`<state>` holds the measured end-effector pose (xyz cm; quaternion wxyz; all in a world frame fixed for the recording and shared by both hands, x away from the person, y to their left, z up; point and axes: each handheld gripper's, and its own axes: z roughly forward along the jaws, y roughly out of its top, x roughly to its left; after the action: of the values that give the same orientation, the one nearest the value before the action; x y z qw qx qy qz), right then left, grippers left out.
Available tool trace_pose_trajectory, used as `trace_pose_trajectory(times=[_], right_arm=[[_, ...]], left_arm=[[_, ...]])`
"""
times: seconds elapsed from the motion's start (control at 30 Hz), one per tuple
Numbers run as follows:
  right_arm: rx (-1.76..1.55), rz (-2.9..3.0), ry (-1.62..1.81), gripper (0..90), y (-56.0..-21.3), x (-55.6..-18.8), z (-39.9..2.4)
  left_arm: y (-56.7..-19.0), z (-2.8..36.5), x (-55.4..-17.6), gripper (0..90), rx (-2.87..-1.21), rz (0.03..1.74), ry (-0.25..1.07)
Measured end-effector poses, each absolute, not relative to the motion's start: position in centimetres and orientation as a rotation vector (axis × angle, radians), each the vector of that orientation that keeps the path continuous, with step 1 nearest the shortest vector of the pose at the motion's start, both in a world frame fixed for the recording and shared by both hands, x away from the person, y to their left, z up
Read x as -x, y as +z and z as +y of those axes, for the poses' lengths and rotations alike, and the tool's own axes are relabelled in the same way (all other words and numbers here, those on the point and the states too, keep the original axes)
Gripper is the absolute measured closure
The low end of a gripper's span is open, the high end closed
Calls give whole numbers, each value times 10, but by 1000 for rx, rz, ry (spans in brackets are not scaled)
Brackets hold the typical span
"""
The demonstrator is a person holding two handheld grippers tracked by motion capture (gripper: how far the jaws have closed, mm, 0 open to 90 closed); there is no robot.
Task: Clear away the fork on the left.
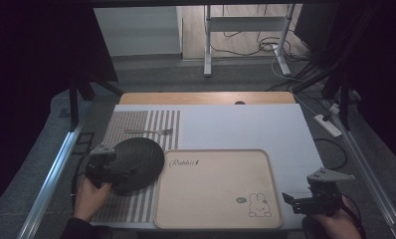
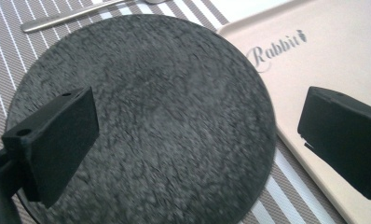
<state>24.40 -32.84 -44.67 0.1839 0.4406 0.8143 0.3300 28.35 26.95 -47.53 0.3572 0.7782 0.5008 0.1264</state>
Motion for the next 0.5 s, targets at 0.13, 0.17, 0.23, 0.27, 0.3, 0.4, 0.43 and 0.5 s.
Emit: trace_pose_trajectory(times=[0.13, 0.17, 0.23, 0.27, 0.3, 0.4, 0.43, 0.5], right_arm=[[-1242, 2297, 931, 0, -447, -244, -328], [-1242, 2297, 932, 0, -447, -244, -329], [-1242, 2297, 932, 0, -447, -244, -329], [-1242, 2298, 932, 0, -447, -244, -329], [-1241, 2298, 933, 0, -447, -244, -329], [-1241, 2301, 932, 0, -447, -244, -329], [-1241, 2301, 932, 0, -447, -244, -329], [-1241, 2302, 933, 0, -447, -244, -329]], left_arm=[[-475, 269, -295, 0, -2018, 1309, 326], [-475, 269, -298, 0, -2017, 1315, 325], [-474, 269, -302, 0, -2014, 1330, 322], [-474, 270, -305, 0, -2006, 1338, 320], [-474, 271, -308, 0, -2000, 1342, 318], [-474, 273, -315, 0, -1993, 1357, 312], [-474, 274, -318, 0, -1995, 1359, 312], [-474, 275, -323, 0, -2001, 1364, 313]])
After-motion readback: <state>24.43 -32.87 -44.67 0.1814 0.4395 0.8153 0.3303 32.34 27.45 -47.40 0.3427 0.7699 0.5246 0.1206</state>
